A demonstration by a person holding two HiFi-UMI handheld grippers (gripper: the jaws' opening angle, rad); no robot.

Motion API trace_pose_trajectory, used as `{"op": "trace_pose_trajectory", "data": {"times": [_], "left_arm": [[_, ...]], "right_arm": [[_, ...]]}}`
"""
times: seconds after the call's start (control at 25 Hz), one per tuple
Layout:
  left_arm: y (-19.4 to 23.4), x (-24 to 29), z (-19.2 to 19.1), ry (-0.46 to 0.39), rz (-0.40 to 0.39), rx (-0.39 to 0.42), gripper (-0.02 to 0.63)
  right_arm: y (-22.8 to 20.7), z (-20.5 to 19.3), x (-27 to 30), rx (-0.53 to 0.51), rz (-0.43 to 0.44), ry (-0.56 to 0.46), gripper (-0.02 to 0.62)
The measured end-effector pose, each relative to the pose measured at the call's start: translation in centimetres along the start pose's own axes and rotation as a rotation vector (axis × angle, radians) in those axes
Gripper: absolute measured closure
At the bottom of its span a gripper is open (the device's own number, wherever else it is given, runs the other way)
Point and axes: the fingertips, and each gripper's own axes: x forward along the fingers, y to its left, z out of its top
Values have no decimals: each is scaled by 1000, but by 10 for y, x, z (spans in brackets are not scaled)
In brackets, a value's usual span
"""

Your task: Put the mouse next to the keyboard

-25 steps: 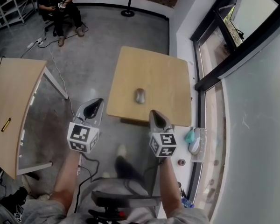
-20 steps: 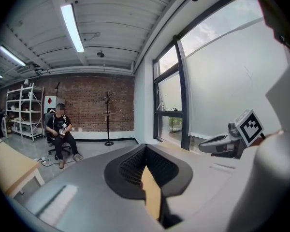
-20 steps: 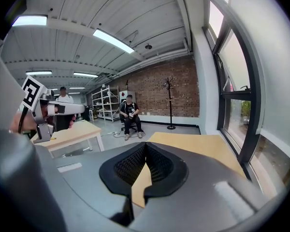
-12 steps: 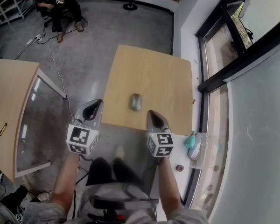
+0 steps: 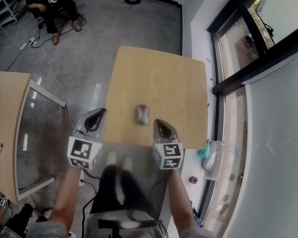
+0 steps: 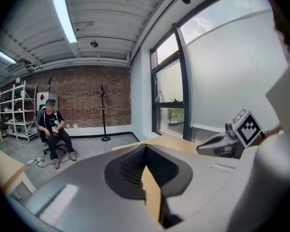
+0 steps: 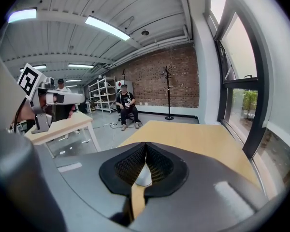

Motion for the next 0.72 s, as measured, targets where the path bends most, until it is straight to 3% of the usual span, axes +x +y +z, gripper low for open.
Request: {"op": "trace_pose_trajectory", "data": {"times": [0.16,0.72], "left_arm": [[7,17,-17,10,-16,-10,607],[24,57,-80,77,-54,-52,607]], "right_arm": [[7,-12,23,18,-4,27,569],[-4,-72,94,37,-32,166,425]]}}
